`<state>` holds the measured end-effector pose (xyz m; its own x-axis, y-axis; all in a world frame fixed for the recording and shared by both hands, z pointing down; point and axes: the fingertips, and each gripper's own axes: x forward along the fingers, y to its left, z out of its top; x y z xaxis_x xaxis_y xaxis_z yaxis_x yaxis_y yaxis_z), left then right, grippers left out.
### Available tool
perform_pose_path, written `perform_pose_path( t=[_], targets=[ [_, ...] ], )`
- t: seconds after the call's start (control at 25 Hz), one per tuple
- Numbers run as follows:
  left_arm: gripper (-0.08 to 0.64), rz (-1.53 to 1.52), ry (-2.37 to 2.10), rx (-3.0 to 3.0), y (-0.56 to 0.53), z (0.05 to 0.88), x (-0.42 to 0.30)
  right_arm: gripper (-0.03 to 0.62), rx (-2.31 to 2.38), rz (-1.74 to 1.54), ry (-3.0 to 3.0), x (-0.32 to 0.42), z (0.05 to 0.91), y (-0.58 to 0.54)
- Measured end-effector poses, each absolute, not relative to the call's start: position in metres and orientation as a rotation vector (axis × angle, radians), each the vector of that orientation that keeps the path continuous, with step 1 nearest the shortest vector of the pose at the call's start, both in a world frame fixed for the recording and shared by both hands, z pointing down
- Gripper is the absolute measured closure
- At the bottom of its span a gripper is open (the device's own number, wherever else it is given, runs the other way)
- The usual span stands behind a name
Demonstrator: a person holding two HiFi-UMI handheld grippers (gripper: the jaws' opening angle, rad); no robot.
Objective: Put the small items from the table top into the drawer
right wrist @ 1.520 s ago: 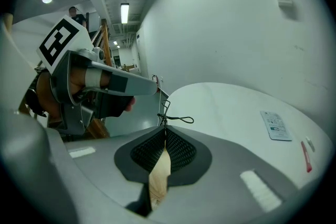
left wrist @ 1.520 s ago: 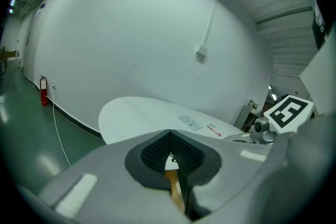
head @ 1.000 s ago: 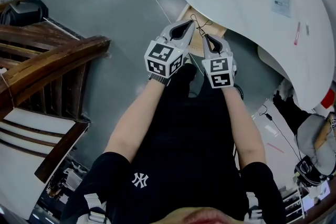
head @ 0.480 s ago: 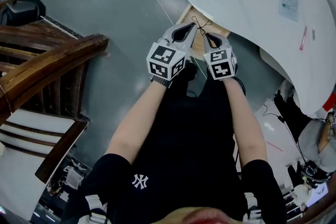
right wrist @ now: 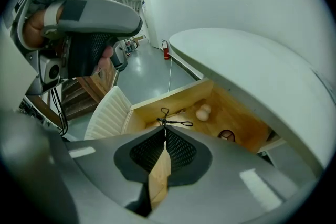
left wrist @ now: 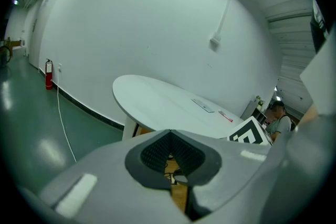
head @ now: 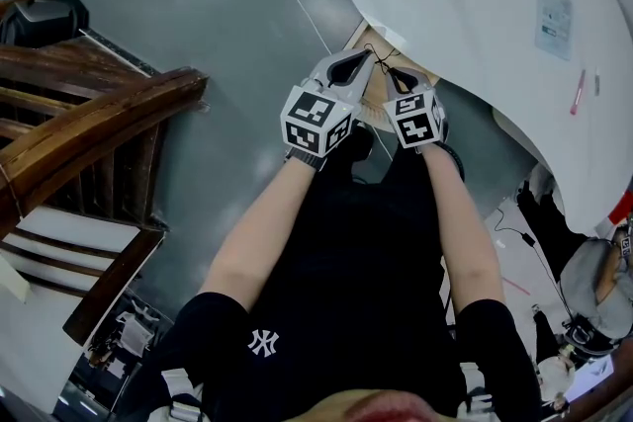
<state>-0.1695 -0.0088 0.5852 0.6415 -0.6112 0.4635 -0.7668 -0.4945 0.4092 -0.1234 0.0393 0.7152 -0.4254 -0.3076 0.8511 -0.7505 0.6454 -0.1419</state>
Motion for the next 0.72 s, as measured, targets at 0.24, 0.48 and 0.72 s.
perform_pose_path(
  t=[0.24, 0.48, 0.72],
  targets=[
    [0.56, 0.354, -1.061, 2.272, -0.017, 0.589, -0.17, 0.51, 0.77, 0.704, -1.995, -0.129, 0.734, 0.037],
    [0.56, 0.36, -1.052, 2.275, -0.021, 0.586, -0.168, 0.524, 0.752, 0.677, -2.001, -0.129, 0.725, 0.04],
    [0.56, 0.359, -1.029, 2.297, -0.019, 0.564, -0.161, 0.56, 0.796, 0.651, -2.056, -0.129, 0.679, 0.043]
  ],
)
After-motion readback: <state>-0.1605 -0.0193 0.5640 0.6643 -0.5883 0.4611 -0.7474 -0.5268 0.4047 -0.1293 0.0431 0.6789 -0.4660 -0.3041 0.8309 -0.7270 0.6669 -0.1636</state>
